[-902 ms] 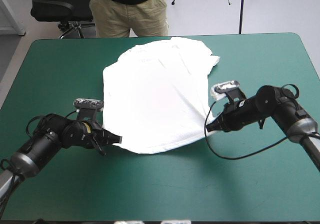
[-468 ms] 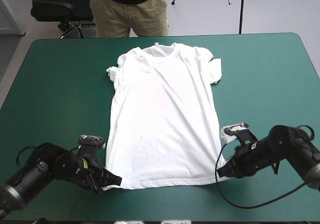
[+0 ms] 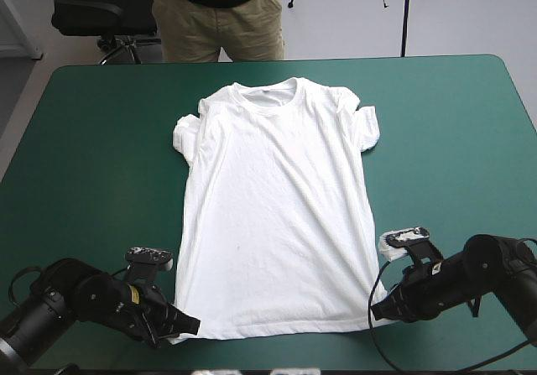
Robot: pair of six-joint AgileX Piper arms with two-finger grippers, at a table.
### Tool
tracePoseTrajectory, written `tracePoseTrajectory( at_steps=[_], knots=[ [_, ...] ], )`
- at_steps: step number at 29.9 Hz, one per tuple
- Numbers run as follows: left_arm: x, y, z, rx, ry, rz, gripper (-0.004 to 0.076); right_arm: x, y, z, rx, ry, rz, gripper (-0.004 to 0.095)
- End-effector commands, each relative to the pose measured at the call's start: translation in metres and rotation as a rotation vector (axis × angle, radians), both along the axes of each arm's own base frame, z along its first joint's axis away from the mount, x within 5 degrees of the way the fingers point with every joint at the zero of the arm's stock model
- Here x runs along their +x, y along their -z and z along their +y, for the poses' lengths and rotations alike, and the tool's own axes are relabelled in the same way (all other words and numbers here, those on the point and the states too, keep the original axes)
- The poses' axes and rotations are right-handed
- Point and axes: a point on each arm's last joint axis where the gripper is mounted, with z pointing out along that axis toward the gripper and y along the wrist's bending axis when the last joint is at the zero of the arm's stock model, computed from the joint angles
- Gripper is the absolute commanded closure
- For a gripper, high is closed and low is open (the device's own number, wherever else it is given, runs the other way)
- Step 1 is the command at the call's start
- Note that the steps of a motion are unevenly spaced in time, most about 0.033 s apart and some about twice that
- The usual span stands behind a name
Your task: Fold the cloth
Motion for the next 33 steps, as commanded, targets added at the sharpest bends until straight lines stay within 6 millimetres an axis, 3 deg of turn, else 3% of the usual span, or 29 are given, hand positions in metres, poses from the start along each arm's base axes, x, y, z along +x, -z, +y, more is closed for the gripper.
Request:
tracePoseTrajectory(
  at_steps=[1,5,7,10,17,21,26,33],
  knots=[
    [-0.002,-0.009,-0.005,-0.063,-0.014,0.012,0.0629,0.001,-0.008,0.003,0.039,0.007,-0.021,0.0685],
    [-0.008,-0.015,-0.01,-0.124,-0.004,0.092,0.0437,-0.001,-0.014,0.005,0.066,0.036,0.023,0.0443],
    [-0.008,-0.024,-0.013,-0.15,0.024,0.084,0.0343,0.001,-0.024,0.006,0.079,0.045,0.022,0.0398],
    [0.001,-0.044,-0.013,-0.138,0.036,-0.026,0.028,0.01,-0.047,0.007,0.085,0.065,-0.062,0.0399],
    [0.039,-0.105,0.004,0.059,-0.088,-0.381,0.028,0.031,-0.105,-0.004,-0.013,0.134,-0.34,0.0399],
    [0.064,-0.126,0.004,0.185,-0.094,-0.479,0.0281,0.037,-0.127,-0.008,-0.038,0.164,-0.425,0.0399],
    [0.102,-0.137,-0.002,0.202,-0.145,-0.503,0.0281,0.043,-0.137,-0.006,-0.02,0.17,-0.459,0.0405],
    [0.162,-0.127,0.008,0.14,-0.198,-0.417,0.0281,0.051,-0.135,-0.004,-0.02,0.173,-0.45,0.045]
  ],
)
